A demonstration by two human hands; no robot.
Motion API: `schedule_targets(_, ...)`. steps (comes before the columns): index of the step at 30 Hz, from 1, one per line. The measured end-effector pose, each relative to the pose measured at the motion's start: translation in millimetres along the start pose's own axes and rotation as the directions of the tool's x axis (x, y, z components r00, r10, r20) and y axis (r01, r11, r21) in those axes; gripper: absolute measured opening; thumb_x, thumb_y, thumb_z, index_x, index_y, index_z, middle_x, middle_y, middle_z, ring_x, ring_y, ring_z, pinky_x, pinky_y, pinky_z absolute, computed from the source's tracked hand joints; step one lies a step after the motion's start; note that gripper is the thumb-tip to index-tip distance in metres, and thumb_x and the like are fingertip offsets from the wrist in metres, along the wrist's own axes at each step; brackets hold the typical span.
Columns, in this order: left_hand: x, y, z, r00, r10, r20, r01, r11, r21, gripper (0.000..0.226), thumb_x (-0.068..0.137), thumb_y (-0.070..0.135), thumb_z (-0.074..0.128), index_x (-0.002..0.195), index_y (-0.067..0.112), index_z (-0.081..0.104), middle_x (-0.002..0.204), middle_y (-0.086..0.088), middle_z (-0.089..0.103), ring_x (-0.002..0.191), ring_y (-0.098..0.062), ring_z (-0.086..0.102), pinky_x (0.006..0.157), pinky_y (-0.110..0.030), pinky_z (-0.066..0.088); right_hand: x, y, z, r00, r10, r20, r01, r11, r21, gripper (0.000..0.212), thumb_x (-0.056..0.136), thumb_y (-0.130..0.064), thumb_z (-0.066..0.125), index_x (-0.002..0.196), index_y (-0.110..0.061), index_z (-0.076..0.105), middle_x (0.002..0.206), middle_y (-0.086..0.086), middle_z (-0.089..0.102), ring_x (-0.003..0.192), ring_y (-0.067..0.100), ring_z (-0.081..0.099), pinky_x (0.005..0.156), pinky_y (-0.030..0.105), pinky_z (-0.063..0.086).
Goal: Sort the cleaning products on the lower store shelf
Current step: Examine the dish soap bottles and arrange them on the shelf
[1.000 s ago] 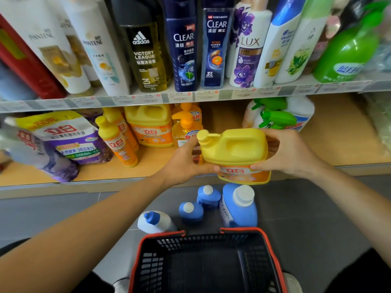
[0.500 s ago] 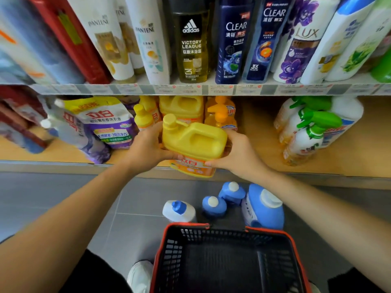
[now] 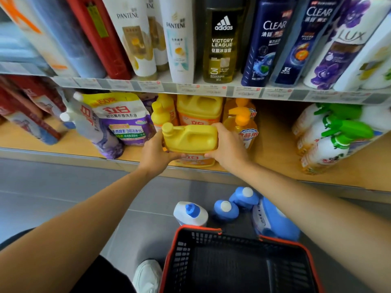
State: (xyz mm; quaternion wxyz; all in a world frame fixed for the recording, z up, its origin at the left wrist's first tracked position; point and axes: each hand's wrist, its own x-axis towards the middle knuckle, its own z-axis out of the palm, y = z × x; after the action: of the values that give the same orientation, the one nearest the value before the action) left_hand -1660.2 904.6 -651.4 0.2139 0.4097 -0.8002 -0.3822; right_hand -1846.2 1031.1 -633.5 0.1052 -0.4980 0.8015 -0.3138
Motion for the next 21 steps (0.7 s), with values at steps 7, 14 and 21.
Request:
schedule_targets(7,-3.4,2.4,4.6,0.998,0.042,-0.051,-0.037,0.995,0.095,0.082,0.07,0.035,0.092,0.137,0.021,0.046,0.13,0.0,0.063,0.116,-0.022,0.061,0.091,-0.05,0.058,-10.9,11.6,2.5,0.998,-0.065,0.028,0.064,0.997,0.03,0.092,0.077,-0.021,0.087,0.151,-0.023,0.033,0.145,0.007,0.052,0.124,0.032,0.057,0.1,0.052,0.052)
schedule_targets(14,-15.5,16.6,6.9,0.872,0.463,-0.162,-0.286,0.748,0.599,0.114,0.07,0.055,0.085,0.159,0.02,0.023,0.152,-0.013,0.039,0.137,-0.033,0.041,0.102,-0.048,0.048,-19.6,26.8,-20.0,0.972,-0.153,0.18,0.137,0.985,0.101,0.101,0.082,-0.02,0.082,0.16,-0.027,0.019,0.143,0.003,0.053,0.112,0.005,0.053,0.095,0.028,0.049)
schedule_targets(21,3.7,25.7,19.5,0.823,0.559,0.104,-0.422,0.478,0.77,0.104,0.071,0.053,0.085,0.155,0.02,0.033,0.147,-0.008,0.051,0.141,-0.032,0.04,0.119,-0.05,0.024,-33.3,41.2,-46.4,0.978,-0.203,-0.042,0.204,0.979,0.024,0.057,0.082,-0.014,0.081,0.136,-0.014,0.061,0.132,0.003,0.063,0.117,0.019,0.059,0.1,0.038,0.051)
